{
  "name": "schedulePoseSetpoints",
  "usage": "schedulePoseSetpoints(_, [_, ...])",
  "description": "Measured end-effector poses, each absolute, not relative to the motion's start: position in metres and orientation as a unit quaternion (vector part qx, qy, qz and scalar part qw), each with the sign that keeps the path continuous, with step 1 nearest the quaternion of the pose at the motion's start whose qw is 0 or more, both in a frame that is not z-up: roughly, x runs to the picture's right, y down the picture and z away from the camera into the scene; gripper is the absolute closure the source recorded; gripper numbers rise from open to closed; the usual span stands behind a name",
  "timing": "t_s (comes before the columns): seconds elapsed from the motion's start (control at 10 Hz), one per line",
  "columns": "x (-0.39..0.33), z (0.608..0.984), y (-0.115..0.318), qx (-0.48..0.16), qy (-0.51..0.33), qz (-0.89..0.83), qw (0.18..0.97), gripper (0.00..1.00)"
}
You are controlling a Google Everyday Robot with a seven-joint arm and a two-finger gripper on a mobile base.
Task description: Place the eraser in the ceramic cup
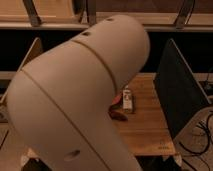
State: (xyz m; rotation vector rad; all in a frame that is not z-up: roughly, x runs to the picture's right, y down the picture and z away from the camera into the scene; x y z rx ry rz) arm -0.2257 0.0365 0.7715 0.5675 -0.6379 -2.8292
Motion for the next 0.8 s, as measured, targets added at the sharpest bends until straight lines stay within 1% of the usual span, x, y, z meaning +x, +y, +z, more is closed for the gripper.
schedulePoseSetpoints(0.1, [-0.233,0.76,0.032,0.216,-0.203,-0.95,0.102,1.0])
schedulePoseSetpoints(0.4, [-0.244,0.739,0.026,0.259,-0.181,-0.943,0.107,1.0])
schedulePoseSetpoints(0.8, [-0.228,0.741,0.017,0.256,-0.164,-0.948,0.094,1.0])
